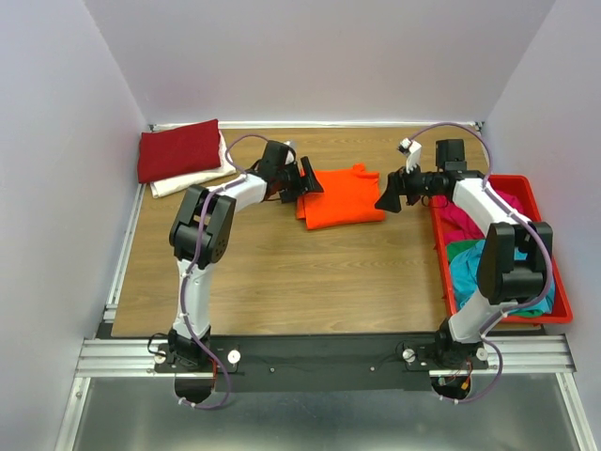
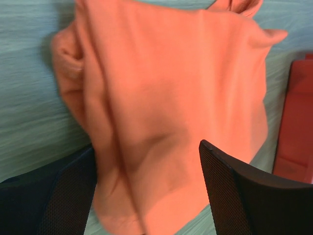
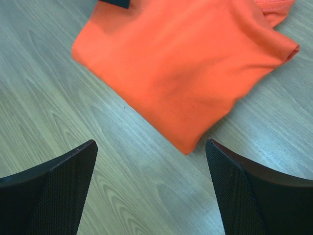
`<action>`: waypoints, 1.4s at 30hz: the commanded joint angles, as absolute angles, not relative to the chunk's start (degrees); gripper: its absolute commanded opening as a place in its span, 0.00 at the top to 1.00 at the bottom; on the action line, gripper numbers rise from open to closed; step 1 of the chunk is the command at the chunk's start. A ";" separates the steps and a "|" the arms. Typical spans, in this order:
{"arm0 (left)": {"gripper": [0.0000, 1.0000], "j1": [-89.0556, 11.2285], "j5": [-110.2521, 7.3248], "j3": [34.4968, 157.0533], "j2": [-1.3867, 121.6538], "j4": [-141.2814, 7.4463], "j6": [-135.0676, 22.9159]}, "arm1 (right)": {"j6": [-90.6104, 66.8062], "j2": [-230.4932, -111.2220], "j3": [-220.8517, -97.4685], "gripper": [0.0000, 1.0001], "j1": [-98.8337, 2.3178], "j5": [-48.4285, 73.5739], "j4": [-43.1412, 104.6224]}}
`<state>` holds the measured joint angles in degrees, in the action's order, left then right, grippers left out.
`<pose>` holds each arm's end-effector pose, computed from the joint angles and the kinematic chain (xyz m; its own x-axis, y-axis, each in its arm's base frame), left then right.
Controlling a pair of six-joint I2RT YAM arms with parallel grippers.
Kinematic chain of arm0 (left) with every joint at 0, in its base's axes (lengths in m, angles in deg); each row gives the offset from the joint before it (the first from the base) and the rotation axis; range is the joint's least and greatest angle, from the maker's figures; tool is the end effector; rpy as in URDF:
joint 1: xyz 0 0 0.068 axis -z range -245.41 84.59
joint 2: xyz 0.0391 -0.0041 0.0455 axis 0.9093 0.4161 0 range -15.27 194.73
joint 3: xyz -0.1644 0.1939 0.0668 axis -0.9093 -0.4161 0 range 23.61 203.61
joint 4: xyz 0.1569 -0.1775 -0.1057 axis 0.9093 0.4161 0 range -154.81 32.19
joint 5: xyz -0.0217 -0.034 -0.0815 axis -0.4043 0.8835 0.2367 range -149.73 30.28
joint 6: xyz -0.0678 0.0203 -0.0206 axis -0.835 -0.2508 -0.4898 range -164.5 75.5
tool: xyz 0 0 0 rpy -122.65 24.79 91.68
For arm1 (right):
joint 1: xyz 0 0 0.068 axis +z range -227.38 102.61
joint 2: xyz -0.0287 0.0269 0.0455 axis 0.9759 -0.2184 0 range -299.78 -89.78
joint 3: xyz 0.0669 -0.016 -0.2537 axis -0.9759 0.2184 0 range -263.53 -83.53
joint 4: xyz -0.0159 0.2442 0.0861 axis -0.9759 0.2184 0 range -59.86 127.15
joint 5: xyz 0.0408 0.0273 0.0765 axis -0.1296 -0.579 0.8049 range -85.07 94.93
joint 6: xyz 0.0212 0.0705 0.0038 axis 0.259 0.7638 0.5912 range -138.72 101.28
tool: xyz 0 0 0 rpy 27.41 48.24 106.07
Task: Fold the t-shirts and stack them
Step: Neatly place the folded tshirt to the corner
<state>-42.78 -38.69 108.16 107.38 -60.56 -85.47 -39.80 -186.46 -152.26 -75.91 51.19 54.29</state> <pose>0.4366 -0.2060 0.1360 -0.8655 -0.3021 -0.3994 0.0484 0.7434 -0.6671 0.3625 0.0539 0.2127 -0.5699 -0.2634 -0.7784 -0.7143 0.6270 0.3109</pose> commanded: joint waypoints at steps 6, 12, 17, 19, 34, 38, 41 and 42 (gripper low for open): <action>0.75 -40.01 -38.91 103.77 110.77 -63.99 -90.46 | -40.34 -183.47 -151.38 0.03 -77.12 55.11 55.19; 1.00 -40.01 -34.68 97.71 105.95 -76.75 -91.17 | -40.16 -183.12 -151.11 0.03 -79.84 56.43 55.11; 1.00 -40.45 -34.67 98.30 99.97 -78.53 -84.50 | -39.72 -182.94 -150.85 0.04 -81.07 57.66 55.19; 1.00 -40.71 -35.99 99.19 98.55 -74.95 -79.58 | -39.64 -182.85 -150.50 0.04 -81.16 57.84 55.28; 1.00 -40.98 -37.22 93.83 93.01 -64.91 -63.14 | -46.84 -173.36 -141.53 0.03 -81.43 56.43 56.25; 1.00 -41.42 -39.77 94.80 92.31 -60.87 -60.41 | -46.75 -173.80 -141.80 0.03 -81.43 56.88 56.42; 1.00 -41.86 -42.58 96.02 91.61 -57.71 -57.43 | -46.93 -173.63 -141.80 0.03 -81.43 57.14 56.60; 1.00 -41.95 -44.67 96.20 91.52 -56.91 -56.55 | -47.02 -173.62 -141.80 0.03 -81.43 57.14 56.69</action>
